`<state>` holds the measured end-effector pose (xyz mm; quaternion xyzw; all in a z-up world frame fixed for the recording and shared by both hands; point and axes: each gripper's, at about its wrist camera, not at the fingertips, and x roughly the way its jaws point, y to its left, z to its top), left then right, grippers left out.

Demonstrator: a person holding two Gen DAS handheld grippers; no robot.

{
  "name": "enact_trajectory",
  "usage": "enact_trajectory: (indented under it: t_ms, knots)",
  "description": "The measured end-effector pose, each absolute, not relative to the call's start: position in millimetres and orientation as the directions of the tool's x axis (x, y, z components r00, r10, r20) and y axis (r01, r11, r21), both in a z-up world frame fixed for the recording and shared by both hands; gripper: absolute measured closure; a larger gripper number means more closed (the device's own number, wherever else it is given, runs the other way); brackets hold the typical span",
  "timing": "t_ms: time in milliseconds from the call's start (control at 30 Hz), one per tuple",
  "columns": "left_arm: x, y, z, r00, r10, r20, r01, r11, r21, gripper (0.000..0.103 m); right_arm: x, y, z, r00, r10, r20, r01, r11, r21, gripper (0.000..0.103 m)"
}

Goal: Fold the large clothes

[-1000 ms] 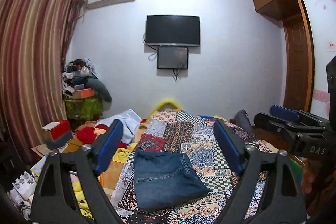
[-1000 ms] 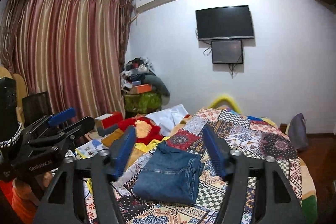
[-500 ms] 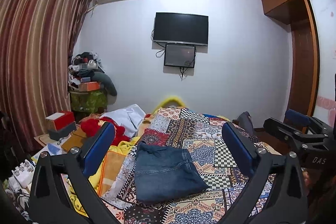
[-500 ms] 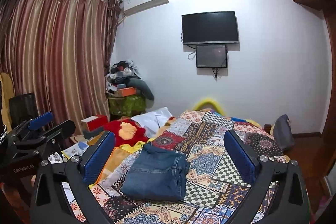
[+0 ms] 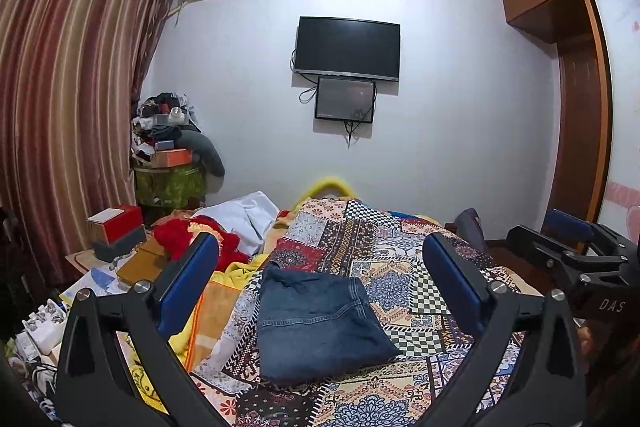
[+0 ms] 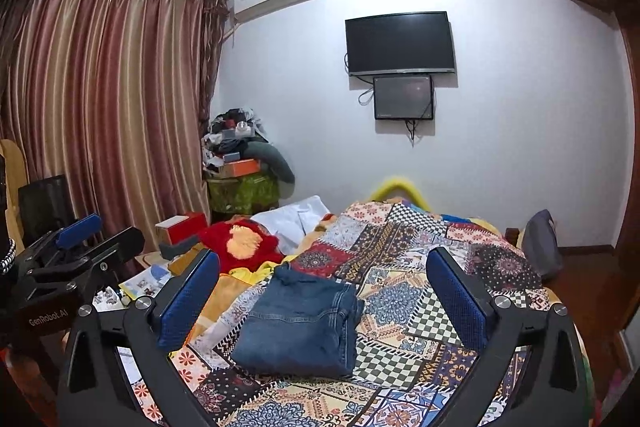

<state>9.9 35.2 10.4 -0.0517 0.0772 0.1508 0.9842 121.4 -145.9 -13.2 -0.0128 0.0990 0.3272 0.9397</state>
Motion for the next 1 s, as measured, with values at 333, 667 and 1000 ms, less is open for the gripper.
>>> enact_trajectory:
  t_ms: [333,667,1000]
  knots:
    - [10.5,34.9,9.4,0.942,0.286,-0.177,-0.303,0.95,-0.077,0.001,125.6,-145.9,-15.0,0.767,0.608,-0.207,-0.612,0.789,0.051,0.0]
    - [11.5,36.5,8.4,0.943,0.281,-0.181,-0.299,0.951,-0.083,0.001,125.7,-147.4,-15.2,0.767,0.607,-0.205,-0.611,0.79,0.051,0.0]
    - [12.1,36.5,6.8,0.943,0.278,-0.18,-0.297,0.951,-0.086,0.0,126.9,-148.0,-14.7,0.769,0.604,-0.207,-0.607,0.792,0.056,0.0]
